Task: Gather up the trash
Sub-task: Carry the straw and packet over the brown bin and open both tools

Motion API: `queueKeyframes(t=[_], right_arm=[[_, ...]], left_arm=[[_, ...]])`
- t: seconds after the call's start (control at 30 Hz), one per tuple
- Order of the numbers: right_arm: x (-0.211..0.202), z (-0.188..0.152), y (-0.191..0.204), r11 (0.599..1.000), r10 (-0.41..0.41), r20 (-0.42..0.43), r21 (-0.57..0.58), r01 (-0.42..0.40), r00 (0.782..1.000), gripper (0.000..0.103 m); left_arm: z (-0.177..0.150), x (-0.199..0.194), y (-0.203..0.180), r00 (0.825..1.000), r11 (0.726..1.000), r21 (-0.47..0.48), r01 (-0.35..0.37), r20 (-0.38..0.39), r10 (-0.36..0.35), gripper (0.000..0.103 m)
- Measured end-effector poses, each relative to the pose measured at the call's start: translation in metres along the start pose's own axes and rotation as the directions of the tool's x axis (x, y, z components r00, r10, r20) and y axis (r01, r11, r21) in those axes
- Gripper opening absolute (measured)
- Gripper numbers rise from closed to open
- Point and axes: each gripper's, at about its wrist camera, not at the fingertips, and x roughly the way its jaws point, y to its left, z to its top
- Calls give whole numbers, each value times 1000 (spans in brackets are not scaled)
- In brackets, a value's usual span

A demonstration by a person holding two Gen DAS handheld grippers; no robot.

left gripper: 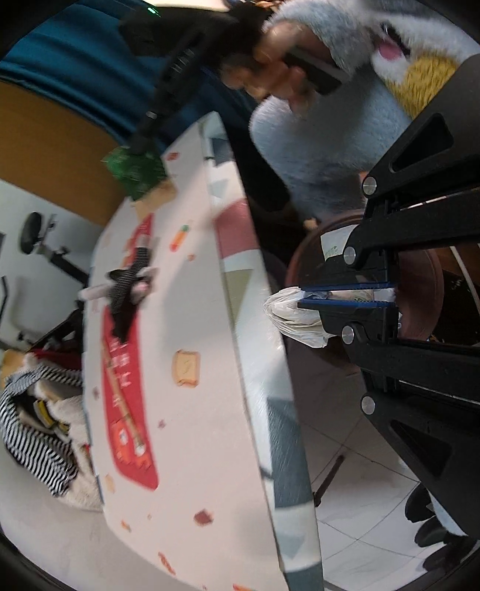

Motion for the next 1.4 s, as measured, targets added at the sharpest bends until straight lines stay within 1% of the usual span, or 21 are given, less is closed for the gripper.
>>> queueKeyframes(t=[0.1, 0.13, 0.2, 0.23, 0.27, 0.3, 0.33, 0.37, 0.4, 0.47, 0.5, 0.57, 0.6, 0.7, 0.8, 0.97, 1.03, 1.1, 1.17, 1.23, 1.4], right_arm=[[1, -4, -2, 1000, -2, -11, 6, 2, 1000, 10], [1, -5, -2, 1000, -2, -16, 8, 3, 1000, 10], [2, -7, -2, 1000, -2, -21, 10, 2, 1000, 10], [2, -8, -3, 1000, -1, -22, 10, 2, 1000, 10], [2, -9, -3, 1000, -2, -23, 10, 2, 1000, 10], [3, -10, -3, 1000, 0, -26, 11, 0, 1000, 10], [3, -11, -3, 1000, 4, -29, 11, -3, 1000, 10], [3, -13, -3, 1000, 6, -31, 11, -6, 999, 10], [4, -15, -2, 1000, 12, -39, 12, -11, 999, 10], [7, -20, -1, 999, 28, -56, 17, -27, 998, 10], [10, -25, 1, 999, 45, -73, 20, -44, 996, 10], [14, -32, 5, 998, 66, -102, 20, -65, 993, 10], [17, -39, 9, 997, 78, -128, 15, -77, 989, 10], [25, -57, 21, 994, 98, -204, -22, -104, 974, 10], [35, -71, 35, 986, 133, -281, -55, -155, 950, 11], [44, -90, 59, 967, 154, -359, -137, -215, 920, 11], [49, -99, 66, 959, 161, -402, -151, -239, 901, 11], [55, -106, 70, 953, 162, -443, -161, -256, 882, 11], [62, -113, 70, 953, 158, -477, -157, -261, 865, 11], [70, -119, 65, 961, 138, -507, -141, -240, 851, 11], [89, -126, 42, 985, 97, -549, -68, -160, 830, 11]], left_arm=[[-3, 24, -2, 999, 1000, 17, 1, -46, -1, 6], [-4, 30, -2, 998, 1000, 18, 4, -57, -3, 10], [-6, 40, -2, 997, 999, 8, 31, -74, -30, 24], [-6, 42, -2, 997, 999, 4, 37, -70, -36, 38], [-7, 41, -2, 998, 999, 1, 39, -59, -39, 45], [-7, 38, -2, 998, 999, -2, 41, -38, -41, 46], [-7, 35, -2, 999, 999, -6, 39, -20, -39, 52], [-6, 31, -1, 1000, 999, -14, 29, 2, -29, 60], [-6, 23, 2, 999, 999, -29, 15, 39, -13, 64], [-7, 11, 6, 995, 998, -61, -3, 97, 9, 77], [-8, 3, 10, 992, 996, -82, -19, 126, 29, 81], [-12, -9, 13, 984, 993, -102, -62, 161, 78, 91], [-15, -14, 14, 978, 990, -101, -95, 176, 112, 92], [-22, -26, 15, 961, 983, -93, -158, 215, 175, 95], [-30, -32, 16, 943, 974, -115, -197, 251, 220, 96], [-38, -33, 25, 929, 958, -188, -215, 265, 260, 97], [-42, -38, 31, 918, 949, -223, -221, 281, 279, 97], [-45, -44, 39, 911, 942, -265, -204, 300, 282, 97], [-47, -46, 45, 911, 937, -291, -190, 304, 279, 97], [-49, -46, 48, 912, 933, -306, -189, 298, 283, 97], [-47, -39, 43, 917, 937, -281, -208, 277, 286, 97]])
